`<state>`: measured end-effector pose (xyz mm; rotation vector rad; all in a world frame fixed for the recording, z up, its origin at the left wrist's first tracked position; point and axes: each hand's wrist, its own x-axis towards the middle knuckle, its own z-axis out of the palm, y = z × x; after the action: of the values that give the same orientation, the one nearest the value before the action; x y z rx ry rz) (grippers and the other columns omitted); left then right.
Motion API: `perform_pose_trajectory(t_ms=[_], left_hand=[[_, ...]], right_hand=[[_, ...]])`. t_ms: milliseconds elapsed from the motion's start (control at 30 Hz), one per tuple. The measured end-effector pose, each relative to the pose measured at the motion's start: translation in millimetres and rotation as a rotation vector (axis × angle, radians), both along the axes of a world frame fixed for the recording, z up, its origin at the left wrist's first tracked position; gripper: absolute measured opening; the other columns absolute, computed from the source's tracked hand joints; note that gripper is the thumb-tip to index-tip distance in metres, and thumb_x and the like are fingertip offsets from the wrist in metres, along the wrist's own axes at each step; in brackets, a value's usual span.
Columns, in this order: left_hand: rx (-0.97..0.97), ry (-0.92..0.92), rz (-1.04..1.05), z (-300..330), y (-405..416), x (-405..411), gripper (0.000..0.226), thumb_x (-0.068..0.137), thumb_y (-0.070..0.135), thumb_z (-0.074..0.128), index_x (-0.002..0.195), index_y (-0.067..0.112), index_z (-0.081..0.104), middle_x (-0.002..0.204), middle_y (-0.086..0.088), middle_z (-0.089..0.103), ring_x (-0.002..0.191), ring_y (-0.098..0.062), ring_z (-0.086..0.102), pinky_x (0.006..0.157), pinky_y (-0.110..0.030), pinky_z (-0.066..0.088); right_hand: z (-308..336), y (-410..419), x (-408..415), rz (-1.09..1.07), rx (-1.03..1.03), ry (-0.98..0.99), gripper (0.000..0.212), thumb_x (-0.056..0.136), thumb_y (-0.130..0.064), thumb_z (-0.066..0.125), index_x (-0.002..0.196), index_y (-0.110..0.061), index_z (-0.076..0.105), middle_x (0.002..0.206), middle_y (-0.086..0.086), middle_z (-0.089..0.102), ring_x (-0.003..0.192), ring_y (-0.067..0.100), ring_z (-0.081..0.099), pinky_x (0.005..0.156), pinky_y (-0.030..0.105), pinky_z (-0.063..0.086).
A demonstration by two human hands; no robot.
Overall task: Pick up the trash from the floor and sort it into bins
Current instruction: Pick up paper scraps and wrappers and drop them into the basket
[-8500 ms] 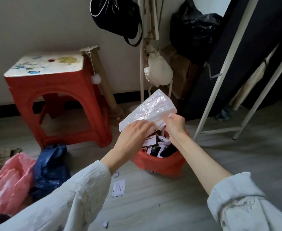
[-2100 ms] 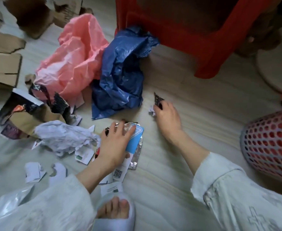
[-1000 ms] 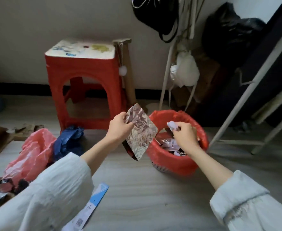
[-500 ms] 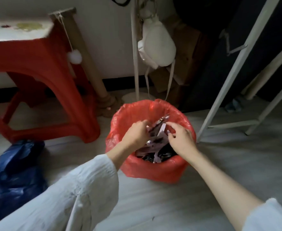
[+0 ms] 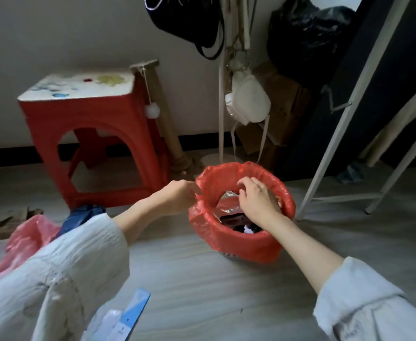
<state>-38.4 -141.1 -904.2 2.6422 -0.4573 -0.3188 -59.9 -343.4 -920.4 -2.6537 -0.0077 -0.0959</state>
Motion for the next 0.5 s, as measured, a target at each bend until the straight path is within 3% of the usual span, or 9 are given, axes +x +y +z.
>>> perform_pose_trajectory(t_ms=[67,233,400,500], left_hand=[[0.018,0.022,0.013,11,24,-19,0.025,0.088,0.01,0.052,0.108,0.015,0.066,0.102,-0.007,0.068,0.096,-0.025,0.064,0.087,-0.035,0.05],[-0.023,0.089,0.137,-3,88,-67,0.026,0.088,0.011,0.055,0.112,0.018,0.064,0.101,0.0,0.066,0.095,-0.019,0.062,0.08,-0.02,0.045],[-0.081,0.267,0.272,-69,151,-109,0.029,0.087,0.01,0.06,0.116,0.015,0.062,0.112,-0.004,0.066,0.097,-0.016,0.063,0.088,-0.028,0.049],[-0.005,0.393,0.295,-124,182,-133,0.034,0.087,0.01,0.059,0.12,0.017,0.058,0.122,-0.003,0.06,0.104,-0.016,0.06,0.09,-0.025,0.046]], right_hand=[[8,27,-8,0.113,-0.032,0.037,0.032,0.095,-0.014,0.038,0.125,-0.017,0.05,0.126,0.006,0.053,0.117,0.026,0.049,0.095,0.036,0.04],[-15,100,-41,0.293,-0.015,0.147,0.033,0.093,-0.015,0.043,0.125,-0.015,0.051,0.128,0.01,0.054,0.119,0.03,0.049,0.099,0.038,0.039],[-83,159,-82,0.474,-0.093,0.349,0.039,0.095,-0.02,0.041,0.134,-0.019,0.043,0.136,0.006,0.048,0.125,0.026,0.046,0.101,0.035,0.037],[-126,186,-97,0.563,-0.149,0.437,0.043,0.095,-0.018,0.039,0.138,-0.018,0.038,0.139,0.007,0.044,0.13,0.025,0.039,0.106,0.034,0.033]])
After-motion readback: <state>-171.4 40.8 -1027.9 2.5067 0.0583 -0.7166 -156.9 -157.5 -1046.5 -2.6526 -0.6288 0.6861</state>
